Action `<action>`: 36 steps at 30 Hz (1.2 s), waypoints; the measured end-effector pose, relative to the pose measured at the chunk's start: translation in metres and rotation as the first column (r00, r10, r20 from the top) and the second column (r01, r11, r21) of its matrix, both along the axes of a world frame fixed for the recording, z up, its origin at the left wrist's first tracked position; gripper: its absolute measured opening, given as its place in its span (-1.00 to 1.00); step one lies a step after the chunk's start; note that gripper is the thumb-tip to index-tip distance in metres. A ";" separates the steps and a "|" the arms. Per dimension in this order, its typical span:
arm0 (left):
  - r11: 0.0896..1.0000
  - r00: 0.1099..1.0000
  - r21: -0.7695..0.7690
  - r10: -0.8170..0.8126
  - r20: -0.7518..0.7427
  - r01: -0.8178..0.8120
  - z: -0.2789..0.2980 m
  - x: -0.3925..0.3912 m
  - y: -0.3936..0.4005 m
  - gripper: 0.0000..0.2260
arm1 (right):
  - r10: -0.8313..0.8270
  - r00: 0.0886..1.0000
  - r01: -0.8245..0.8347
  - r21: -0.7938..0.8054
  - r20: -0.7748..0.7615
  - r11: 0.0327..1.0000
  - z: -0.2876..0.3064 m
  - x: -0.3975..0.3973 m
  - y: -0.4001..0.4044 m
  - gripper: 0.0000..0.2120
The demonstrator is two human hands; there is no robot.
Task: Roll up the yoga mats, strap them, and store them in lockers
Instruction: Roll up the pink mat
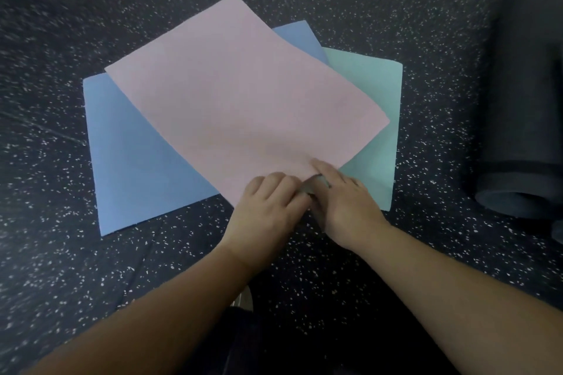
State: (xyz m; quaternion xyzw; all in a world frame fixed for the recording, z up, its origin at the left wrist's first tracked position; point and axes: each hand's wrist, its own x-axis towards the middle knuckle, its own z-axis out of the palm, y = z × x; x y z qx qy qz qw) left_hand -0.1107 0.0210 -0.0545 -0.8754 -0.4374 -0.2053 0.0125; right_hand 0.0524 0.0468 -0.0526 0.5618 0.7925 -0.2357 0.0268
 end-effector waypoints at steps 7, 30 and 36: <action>0.971 0.996 0.229 0.057 0.073 -0.073 0.027 0.004 0.002 -0.69 | -0.216 0.952 0.222 0.002 -0.217 0.975 0.024 0.006 0.022 -0.57; 0.841 0.969 -0.497 0.248 0.000 -0.216 0.017 0.140 0.087 -0.36 | -0.677 0.123 0.591 -0.495 -0.725 0.637 0.089 0.101 -0.002 -0.40; 0.865 0.983 -0.499 0.133 0.129 -0.051 0.032 0.179 0.095 -0.43 | -0.633 0.235 0.698 -0.325 -0.738 0.638 0.091 0.137 -0.018 -0.56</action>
